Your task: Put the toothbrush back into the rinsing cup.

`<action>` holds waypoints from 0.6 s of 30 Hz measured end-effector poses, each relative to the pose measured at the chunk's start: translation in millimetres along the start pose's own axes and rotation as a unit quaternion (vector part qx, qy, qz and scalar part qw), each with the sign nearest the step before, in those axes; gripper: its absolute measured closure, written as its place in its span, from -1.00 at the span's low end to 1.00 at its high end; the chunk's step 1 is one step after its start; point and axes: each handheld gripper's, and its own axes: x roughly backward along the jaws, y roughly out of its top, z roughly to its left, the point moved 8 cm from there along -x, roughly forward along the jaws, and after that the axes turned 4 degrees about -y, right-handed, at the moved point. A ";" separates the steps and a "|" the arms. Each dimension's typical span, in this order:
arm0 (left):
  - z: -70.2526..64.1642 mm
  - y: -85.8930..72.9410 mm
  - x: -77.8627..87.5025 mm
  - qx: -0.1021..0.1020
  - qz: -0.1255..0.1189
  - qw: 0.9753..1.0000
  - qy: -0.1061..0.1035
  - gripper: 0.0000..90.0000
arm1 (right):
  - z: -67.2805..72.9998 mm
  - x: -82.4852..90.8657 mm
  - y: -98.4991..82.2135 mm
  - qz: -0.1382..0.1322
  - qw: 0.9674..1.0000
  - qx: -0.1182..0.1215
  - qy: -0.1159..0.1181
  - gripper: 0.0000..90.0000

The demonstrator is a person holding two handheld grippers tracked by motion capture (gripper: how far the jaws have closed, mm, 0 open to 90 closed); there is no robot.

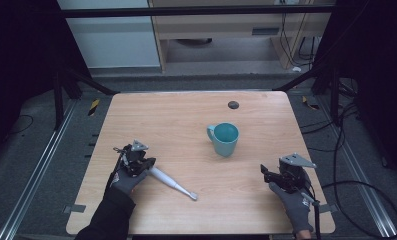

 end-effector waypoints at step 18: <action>6.8 -12.8 6.3 0.007 0.009 1.000 0.001 0.99 | 0.1 0.6 -0.1 0.000 1.000 0.000 0.000 -0.42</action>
